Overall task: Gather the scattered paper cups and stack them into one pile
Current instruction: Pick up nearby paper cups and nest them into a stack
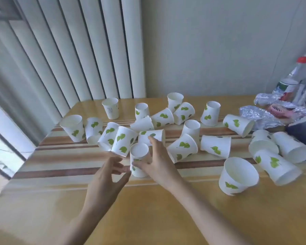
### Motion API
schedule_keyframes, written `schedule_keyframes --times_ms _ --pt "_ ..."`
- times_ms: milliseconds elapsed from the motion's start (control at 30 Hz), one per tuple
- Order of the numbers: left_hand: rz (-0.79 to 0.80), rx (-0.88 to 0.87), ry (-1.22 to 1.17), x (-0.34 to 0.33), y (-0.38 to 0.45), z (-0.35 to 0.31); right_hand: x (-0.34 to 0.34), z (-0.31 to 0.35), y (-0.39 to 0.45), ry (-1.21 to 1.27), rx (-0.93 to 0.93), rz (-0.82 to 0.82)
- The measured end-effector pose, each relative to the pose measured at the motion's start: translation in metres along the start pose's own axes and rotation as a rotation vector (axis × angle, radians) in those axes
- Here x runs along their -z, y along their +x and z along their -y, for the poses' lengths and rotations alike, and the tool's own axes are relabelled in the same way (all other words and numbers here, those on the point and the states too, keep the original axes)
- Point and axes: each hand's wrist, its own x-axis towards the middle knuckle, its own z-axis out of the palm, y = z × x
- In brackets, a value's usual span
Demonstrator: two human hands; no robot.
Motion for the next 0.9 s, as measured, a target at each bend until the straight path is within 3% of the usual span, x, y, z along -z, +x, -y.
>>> schedule_keyframes --times_ms 133,200,267,333,433,500,567,667,767,900 --pt "0.032 0.061 -0.074 0.007 -0.033 0.022 -0.015 0.014 0.007 -0.16 -0.024 0.012" --pt "0.09 0.101 -0.151 0.013 -0.047 0.029 -0.013 0.021 0.002 -0.09 -0.059 -0.021" --pt "0.145 0.141 -0.265 0.022 -0.055 0.028 -0.008 0.028 -0.014 0.152 -0.136 -0.107" --pt "0.199 0.157 -0.415 0.027 -0.06 0.02 -0.003 0.027 -0.037 0.563 -0.237 -0.13" --pt "0.29 0.116 -0.671 0.028 -0.064 -0.005 0.0 0.018 -0.083 1.066 -0.177 0.027" --pt "0.324 0.066 -0.699 0.022 -0.067 -0.021 0.0 0.01 -0.114 1.166 -0.18 0.08" --pt "0.335 0.036 -0.664 0.017 -0.07 -0.033 -0.004 -0.003 -0.135 1.1 -0.241 0.049" --pt "0.277 -0.066 -0.405 0.013 -0.073 -0.044 0.002 -0.021 -0.159 0.703 -0.317 -0.11" --pt "0.176 -0.284 0.011 0.008 -0.075 -0.056 0.021 -0.039 -0.184 0.312 -0.241 -0.246" --pt "0.222 -0.328 0.181 -0.01 -0.078 -0.064 0.047 -0.064 -0.199 -0.046 -0.177 -0.484"
